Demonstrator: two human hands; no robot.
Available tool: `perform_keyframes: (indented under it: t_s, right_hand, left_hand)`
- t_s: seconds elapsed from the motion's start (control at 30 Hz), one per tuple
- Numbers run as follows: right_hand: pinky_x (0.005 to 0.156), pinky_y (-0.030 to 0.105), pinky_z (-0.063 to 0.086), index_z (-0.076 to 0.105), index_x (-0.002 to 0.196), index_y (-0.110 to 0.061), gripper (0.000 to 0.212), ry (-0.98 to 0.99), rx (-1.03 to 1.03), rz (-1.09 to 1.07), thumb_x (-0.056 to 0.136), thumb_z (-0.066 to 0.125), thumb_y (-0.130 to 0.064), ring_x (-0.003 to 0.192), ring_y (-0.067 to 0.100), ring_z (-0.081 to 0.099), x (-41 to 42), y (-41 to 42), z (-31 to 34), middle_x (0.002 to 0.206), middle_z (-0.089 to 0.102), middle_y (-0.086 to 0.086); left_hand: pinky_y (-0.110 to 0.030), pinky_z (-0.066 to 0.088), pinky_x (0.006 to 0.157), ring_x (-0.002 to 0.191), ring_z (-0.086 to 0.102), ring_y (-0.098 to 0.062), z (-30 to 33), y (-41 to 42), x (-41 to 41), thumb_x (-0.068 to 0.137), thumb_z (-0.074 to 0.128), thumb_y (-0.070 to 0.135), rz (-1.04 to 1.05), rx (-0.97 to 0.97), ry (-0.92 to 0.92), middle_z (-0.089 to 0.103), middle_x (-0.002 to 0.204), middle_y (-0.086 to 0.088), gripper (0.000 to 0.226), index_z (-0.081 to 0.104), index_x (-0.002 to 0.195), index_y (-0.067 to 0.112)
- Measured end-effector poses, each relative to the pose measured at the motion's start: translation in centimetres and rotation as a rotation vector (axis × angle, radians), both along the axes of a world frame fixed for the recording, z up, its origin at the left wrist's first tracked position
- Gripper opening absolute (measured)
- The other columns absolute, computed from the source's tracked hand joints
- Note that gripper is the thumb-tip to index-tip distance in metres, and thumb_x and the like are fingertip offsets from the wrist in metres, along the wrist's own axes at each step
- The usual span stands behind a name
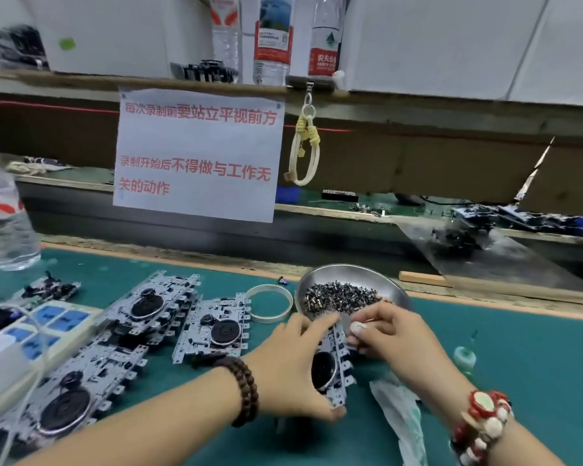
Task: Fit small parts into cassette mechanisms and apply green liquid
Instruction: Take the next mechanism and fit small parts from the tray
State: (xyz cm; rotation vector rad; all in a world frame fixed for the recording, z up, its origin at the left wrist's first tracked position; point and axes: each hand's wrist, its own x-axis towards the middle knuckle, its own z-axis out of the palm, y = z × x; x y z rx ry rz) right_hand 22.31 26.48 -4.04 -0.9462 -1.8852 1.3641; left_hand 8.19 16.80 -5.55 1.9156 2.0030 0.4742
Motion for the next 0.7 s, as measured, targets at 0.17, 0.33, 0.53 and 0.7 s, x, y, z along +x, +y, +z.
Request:
perform_keyframes:
  t_s: [0.17,0.33,0.53,0.7]
  right_hand:
    - [0.053,0.019,0.05,0.066,0.073,-0.018,0.02,-0.055,0.049,-0.024,0.081,0.065,0.001,0.058,0.008,0.06,2.6,-1.4,-1.5,0.068,0.067,-0.003]
    - [0.046,0.014,0.044,0.063,0.078,-0.015,0.019,-0.027,-0.114,0.038,0.084,0.06,0.004,0.051,0.003,0.055,3.2,-2.4,-2.9,0.068,0.058,0.002]
    - [0.053,0.016,0.049,0.061,0.08,-0.006,0.014,0.033,-0.238,0.045,0.084,0.059,0.007,0.057,0.003,0.061,2.9,-2.6,-3.4,0.067,0.061,0.004]
    - [0.05,0.015,0.047,0.063,0.075,-0.007,0.012,0.051,-0.226,0.001,0.082,0.063,0.003,0.055,0.005,0.061,2.8,-2.4,-3.5,0.061,0.064,0.005]
  left_hand:
    - [-0.043,0.028,0.108,0.127,0.022,-0.017,-1.1,-0.8,2.0,0.06,0.072,0.056,-0.001,-0.075,0.111,0.02,0.131,0.008,0.116,-0.012,0.139,0.045]
    - [-0.044,0.023,0.107,0.13,0.01,-0.017,-1.6,-1.7,3.0,0.06,0.076,0.044,-0.018,-0.189,0.179,0.008,0.133,0.009,0.126,-0.022,0.14,0.039]
    - [-0.04,0.011,0.113,0.137,-0.007,-0.015,-1.8,-2.1,3.2,0.061,0.077,0.048,0.027,-0.206,0.053,-0.006,0.146,0.014,0.129,-0.026,0.139,0.041]
    - [-0.031,0.01,0.116,0.134,-0.008,-0.003,-1.5,-2.4,2.9,0.062,0.078,0.051,-0.005,-0.2,-0.06,-0.007,0.145,0.02,0.131,-0.029,0.138,0.041]
